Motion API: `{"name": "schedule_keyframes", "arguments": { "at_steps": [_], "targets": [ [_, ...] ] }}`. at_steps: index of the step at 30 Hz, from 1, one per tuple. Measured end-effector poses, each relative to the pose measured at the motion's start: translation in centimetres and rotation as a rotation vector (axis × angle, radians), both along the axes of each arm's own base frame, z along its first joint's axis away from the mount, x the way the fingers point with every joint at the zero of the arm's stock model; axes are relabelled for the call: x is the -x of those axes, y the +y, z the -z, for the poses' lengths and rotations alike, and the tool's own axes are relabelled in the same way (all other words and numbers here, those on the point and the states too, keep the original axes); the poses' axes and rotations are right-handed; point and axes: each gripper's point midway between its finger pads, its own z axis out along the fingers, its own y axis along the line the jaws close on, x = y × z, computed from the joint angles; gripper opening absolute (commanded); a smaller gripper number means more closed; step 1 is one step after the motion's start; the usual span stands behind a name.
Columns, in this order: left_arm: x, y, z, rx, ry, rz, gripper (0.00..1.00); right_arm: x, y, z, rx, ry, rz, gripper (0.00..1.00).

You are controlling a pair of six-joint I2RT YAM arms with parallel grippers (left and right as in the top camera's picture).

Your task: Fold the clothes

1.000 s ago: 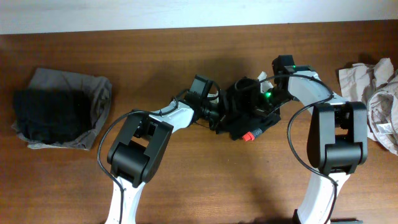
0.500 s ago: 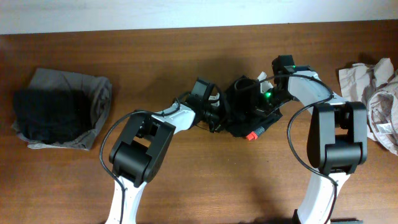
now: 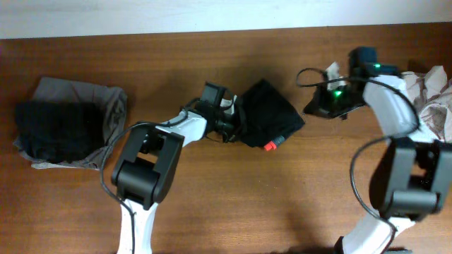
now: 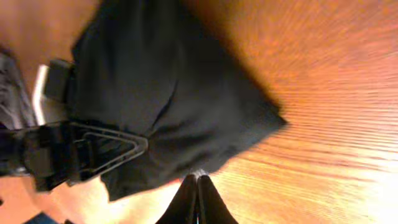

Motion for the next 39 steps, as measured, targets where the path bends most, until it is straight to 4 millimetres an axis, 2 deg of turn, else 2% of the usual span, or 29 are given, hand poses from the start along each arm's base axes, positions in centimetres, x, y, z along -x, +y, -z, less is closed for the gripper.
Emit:
{"name": "schedule_keyframes", "arguments": {
  "at_steps": [3, 15, 20, 26, 29, 31, 32, 33, 37, 39],
  "targets": [
    [-0.5, 0.5, -0.6, -0.024, -0.043, -0.008, 0.01, -0.2, -0.8, -1.4, 0.005, -0.037, 0.019, 0.04],
    [-1.9, 0.8, -5.7, -0.038, -0.307, 0.024, 0.0, 0.2, -1.4, -1.4, 0.003, -0.019, 0.035, 0.04],
    [-1.4, 1.7, -4.5, -0.106, -0.27, 0.014, 0.01, 0.2, -1.4, -1.4, 0.003, -0.019, 0.035, 0.04],
    [-1.8, 2.0, -4.0, -0.149, -0.287, -0.002, 0.01, -0.3, -1.2, -1.5, 0.007, -0.045, 0.028, 0.04],
    [-1.9, 2.1, -3.8, -0.164, -0.298, -0.007, 0.0, -1.3, -0.1, -1.8, 0.013, -0.097, -0.002, 0.04],
    [-2.1, 2.2, -3.7, -0.175, -0.305, -0.012, 0.0, -1.9, 1.3, -1.9, 0.016, -0.131, -0.039, 0.04],
    [-2.2, 2.2, -3.6, -0.181, -0.309, -0.015, 0.0, -2.4, 3.0, -1.9, 0.015, -0.157, -0.079, 0.04],
    [-2.2, 2.3, -3.6, -0.185, -0.31, -0.017, 0.0, -2.4, 3.2, -1.8, 0.015, -0.159, -0.085, 0.04],
    [-2.1, 2.5, -3.4, -0.198, -0.303, -0.02, 0.01, -2.9, 6.3, -0.3, 0.01, -0.166, -0.155, 0.04],
    [-2.0, 2.6, -3.2, -0.207, -0.292, -0.02, 0.01, -2.9, 6.8, 0.6, 0.014, -0.152, -0.167, 0.04]
  ]
}}
